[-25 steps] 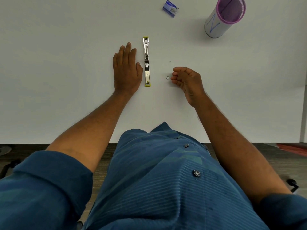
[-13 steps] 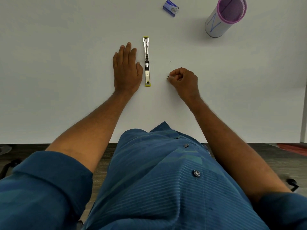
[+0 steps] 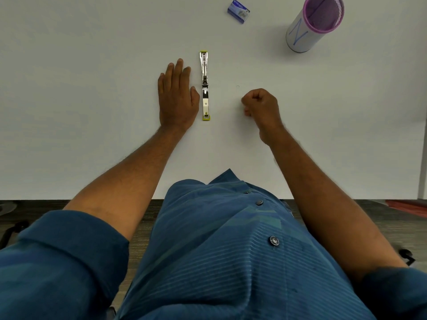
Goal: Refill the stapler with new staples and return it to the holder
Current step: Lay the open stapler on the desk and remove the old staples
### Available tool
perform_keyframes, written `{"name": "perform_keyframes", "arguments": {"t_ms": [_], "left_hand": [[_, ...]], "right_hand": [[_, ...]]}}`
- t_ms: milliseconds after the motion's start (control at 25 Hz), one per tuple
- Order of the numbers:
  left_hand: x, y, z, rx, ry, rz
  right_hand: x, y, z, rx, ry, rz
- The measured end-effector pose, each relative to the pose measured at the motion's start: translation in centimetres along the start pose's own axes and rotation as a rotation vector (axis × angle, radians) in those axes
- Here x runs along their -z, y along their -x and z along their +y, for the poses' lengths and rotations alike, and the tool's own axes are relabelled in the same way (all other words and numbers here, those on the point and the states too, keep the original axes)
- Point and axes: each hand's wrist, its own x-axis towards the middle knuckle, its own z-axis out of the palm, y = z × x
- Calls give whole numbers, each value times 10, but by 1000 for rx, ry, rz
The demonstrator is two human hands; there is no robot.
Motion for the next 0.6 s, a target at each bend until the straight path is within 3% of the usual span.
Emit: {"name": "perform_keyframes", "arguments": {"t_ms": [120, 360, 600], "left_hand": [[1, 0, 0, 1, -3, -7], [0, -1, 0, 8, -4, -13], [-1, -1, 0, 0, -1, -6]], "right_hand": [[5, -8, -9, -114, -264, 18], [-2, -19, -4, 174, 264, 136], [-6, -25, -4, 355, 549, 140]]}}
